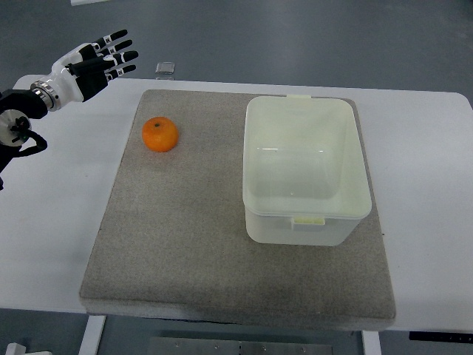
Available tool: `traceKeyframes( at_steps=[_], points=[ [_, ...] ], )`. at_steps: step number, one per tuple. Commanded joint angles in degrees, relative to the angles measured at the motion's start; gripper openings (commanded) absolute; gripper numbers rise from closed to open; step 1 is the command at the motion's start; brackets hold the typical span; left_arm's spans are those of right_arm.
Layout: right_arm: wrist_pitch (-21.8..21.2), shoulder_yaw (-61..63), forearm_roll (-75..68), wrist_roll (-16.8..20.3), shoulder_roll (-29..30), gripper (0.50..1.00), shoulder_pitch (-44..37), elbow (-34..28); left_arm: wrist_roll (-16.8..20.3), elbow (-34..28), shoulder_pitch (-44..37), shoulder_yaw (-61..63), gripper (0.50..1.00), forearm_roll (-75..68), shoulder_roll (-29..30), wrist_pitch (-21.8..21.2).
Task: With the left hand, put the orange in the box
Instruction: 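Move the left hand from rest toward the orange on the mat, then lower the left hand over the orange and close fingers around it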
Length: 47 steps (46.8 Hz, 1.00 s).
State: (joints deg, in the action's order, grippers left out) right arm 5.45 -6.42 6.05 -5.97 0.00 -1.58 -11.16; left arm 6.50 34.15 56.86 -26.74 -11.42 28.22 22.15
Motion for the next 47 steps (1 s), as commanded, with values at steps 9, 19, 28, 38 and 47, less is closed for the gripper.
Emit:
traceKeyframes(
  at_steps=[9,19,28,38,47],
  points=[
    [0.0,0.0,-0.1,0.0,0.0,0.944,0.0,0.0,8.2,0.7,0.7,0.7,0.992,-24.9,-0.1,-0.4],
    [0.0,0.0,0.0,0.0,0.0,0.944,0.0,0.0,8.3,1.5,2.4,1.0,0.992,-44.1,0.0,-0.4],
    [0.0,0.0,0.0,0.0,0.0,0.944,0.0,0.0,8.3,2.7,4.5,3.3,0.992,-56.8,-0.4,-0.5],
    [0.0,0.0,-0.1,0.0,0.0,0.944,0.0,0.0,8.3,5.8,4.5,5.0,0.992,-70.9,-0.7,-2.7],
    [0.0,0.0,0.0,0.0,0.0,0.944,0.0,0.0,8.3,5.8,4.7,6.9,0.992,-76.4,-0.9,-6.1]
  ],
)
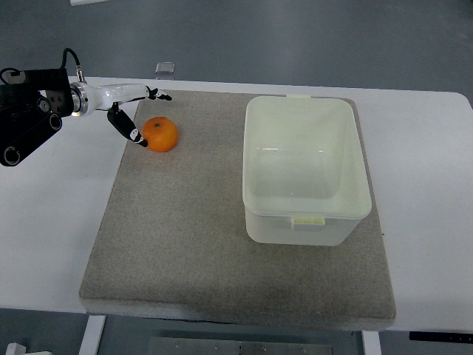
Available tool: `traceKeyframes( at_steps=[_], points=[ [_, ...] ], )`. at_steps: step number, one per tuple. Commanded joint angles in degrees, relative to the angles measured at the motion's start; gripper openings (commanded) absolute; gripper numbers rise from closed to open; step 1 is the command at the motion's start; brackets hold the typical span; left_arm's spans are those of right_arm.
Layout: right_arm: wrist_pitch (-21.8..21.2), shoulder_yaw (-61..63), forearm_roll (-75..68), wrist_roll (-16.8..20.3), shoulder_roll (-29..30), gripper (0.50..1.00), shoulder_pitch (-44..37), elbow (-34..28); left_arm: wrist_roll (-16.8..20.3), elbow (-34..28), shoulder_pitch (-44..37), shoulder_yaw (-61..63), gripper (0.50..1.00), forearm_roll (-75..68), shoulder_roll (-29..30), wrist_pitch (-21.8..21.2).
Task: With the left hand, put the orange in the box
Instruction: 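Lower the left hand over the orange and close fingers around it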
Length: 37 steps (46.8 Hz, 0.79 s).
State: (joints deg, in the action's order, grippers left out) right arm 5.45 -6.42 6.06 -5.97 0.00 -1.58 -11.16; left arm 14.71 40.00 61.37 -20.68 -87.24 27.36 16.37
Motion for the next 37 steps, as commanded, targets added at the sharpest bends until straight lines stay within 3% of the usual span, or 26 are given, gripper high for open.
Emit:
traceKeyframes(
  at_steps=[1,9,15,21,24,26,33,37],
  points=[
    [0.0,0.0,0.0,0.0,0.0,0.944,0.0,0.0,0.0,0.1,0.2,1.3,0.990,-0.6,0.0,-0.3],
    [0.0,0.0,0.0,0.0,0.0,0.944,0.0,0.0,0.0,0.3,0.7,4.4,0.977,-0.6,-1.5,-0.5],
    [0.0,0.0,0.0,0.0,0.0,0.944,0.0,0.0,0.0,0.3,0.7,4.5,0.930,-0.7,-1.9,-0.5],
    [0.0,0.0,0.0,0.0,0.0,0.944,0.0,0.0,0.0,0.5,0.8,4.6,0.795,-1.7,-2.1,-0.5],
    [0.0,0.0,0.0,0.0,0.0,0.944,0.0,0.0,0.0,0.9,0.8,4.5,0.761,-2.5,-2.1,-0.5],
    [0.0,0.0,0.0,0.0,0.0,0.944,0.0,0.0,0.0,1.0,0.8,4.6,0.692,-2.7,-2.1,-0.5],
    [0.0,0.0,0.0,0.0,0.0,0.944,0.0,0.0,0.0,1.1,1.6,4.6,0.559,-2.9,-2.1,-0.5],
    [0.0,0.0,0.0,0.0,0.0,0.944,0.0,0.0,0.0,1.2,2.1,4.5,0.525,-2.8,-2.1,-0.2]
  ],
)
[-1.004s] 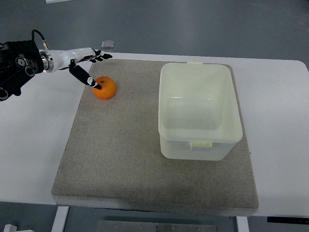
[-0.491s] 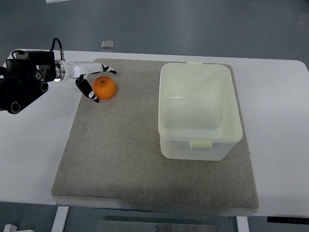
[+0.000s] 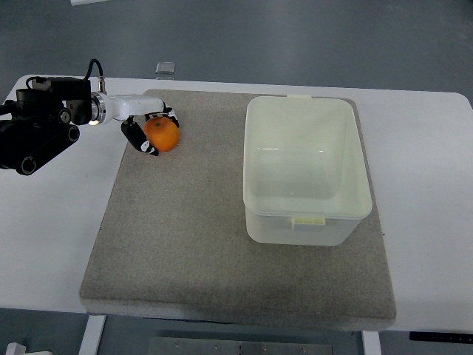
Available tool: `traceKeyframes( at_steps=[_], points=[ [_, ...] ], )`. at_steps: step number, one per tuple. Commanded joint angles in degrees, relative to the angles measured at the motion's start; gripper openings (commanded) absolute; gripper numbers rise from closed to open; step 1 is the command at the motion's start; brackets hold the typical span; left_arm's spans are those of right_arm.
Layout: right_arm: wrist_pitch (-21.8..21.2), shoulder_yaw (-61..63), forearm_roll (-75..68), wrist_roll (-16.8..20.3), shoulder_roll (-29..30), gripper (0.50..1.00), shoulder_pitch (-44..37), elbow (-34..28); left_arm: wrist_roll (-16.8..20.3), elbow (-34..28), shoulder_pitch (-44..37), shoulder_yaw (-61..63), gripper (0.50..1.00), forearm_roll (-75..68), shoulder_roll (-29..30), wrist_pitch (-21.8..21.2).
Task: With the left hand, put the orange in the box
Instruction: 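Lower the left hand over the orange and close fingers around it, then lift the orange with the left hand and carry it over the box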
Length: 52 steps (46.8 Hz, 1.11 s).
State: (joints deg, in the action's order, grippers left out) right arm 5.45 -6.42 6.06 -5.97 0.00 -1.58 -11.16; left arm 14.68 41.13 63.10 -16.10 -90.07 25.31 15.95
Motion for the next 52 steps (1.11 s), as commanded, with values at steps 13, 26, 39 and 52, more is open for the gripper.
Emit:
traceKeyframes(
  at_steps=[13,26,39,52],
  points=[
    [0.0,0.0,0.0,0.0,0.0,0.944,0.0,0.0,0.1,3.1,4.3,0.0,0.500,0.1,0.5,1.0],
    [0.0,0.0,0.0,0.0,0.0,0.944,0.0,0.0,0.1,18.3,10.8,-0.3,0.500,0.6,6.8,4.9],
    [0.0,0.0,0.0,0.0,0.0,0.944,0.0,0.0,0.0,30.0,16.3,-1.0,0.500,1.0,8.5,6.9],
    [0.0,0.0,0.0,0.0,0.0,0.944,0.0,0.0,0.0,30.1,17.1,-0.9,0.500,1.0,-0.8,6.9]
  ],
)
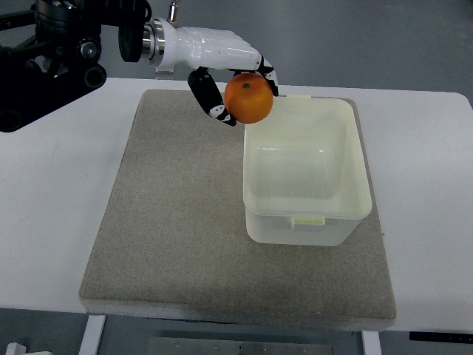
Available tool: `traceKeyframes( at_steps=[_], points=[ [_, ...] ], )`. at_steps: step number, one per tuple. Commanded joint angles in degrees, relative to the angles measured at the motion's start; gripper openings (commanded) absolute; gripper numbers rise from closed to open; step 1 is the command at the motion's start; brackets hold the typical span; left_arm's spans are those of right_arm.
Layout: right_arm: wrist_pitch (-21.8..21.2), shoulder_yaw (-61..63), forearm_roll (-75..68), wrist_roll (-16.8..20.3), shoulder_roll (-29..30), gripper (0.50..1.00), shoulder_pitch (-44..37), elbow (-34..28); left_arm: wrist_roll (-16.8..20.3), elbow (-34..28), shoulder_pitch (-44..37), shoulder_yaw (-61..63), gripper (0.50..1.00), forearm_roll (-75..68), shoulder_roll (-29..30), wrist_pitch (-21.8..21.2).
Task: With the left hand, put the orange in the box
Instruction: 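Lift the orange with the left hand and carry it over the box, then open the left hand to drop the orange into the box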
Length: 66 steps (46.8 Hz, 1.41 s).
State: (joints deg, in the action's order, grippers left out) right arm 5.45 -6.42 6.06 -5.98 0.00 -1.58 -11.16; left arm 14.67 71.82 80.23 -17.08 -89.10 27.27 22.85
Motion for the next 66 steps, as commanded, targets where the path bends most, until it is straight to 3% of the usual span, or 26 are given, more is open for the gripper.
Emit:
traceKeyframes(
  at_steps=[1,10,23,27,30,32,34,41,56,66],
  points=[
    [0.0,0.0,0.0,0.0,0.0,0.944,0.0,0.0,0.0,-0.9,-0.2,0.0,0.500,0.0,-3.7,0.0],
    [0.0,0.0,0.0,0.0,0.0,0.944,0.0,0.0,0.0,-6.3,-1.0,0.9,0.500,-1.0,-11.0,0.0],
    [0.0,0.0,0.0,0.0,0.0,0.944,0.0,0.0,-0.1,-9.5,-1.7,3.9,0.501,-1.3,-14.3,-0.4],
    [0.0,0.0,0.0,0.0,0.0,0.944,0.0,0.0,-0.1,-9.5,-1.7,4.0,0.653,-1.2,-14.3,-0.4],
    [0.0,0.0,0.0,0.0,0.0,0.944,0.0,0.0,-0.1,-9.6,-1.7,4.0,0.673,-1.2,-14.3,-0.4],
    [0.0,0.0,0.0,0.0,0.0,0.944,0.0,0.0,-0.1,-9.6,-1.7,4.0,0.771,-1.1,-14.3,-0.5],
    [0.0,0.0,0.0,0.0,0.0,0.944,0.0,0.0,-0.1,-9.7,-1.8,3.9,0.838,-1.1,-14.3,-0.6],
    [0.0,0.0,0.0,0.0,0.0,0.944,0.0,0.0,-0.2,-10.0,-2.5,3.8,0.943,-0.6,-14.3,-0.7],
    [0.0,0.0,-0.1,0.0,0.0,0.944,0.0,0.0,-0.2,-10.6,-2.7,2.6,0.990,1.8,-13.5,-0.9],
    [0.0,0.0,0.0,0.1,0.0,0.944,0.0,0.0,-0.2,-10.6,-2.7,0.9,0.992,17.9,-10.5,-0.9]
  ],
)
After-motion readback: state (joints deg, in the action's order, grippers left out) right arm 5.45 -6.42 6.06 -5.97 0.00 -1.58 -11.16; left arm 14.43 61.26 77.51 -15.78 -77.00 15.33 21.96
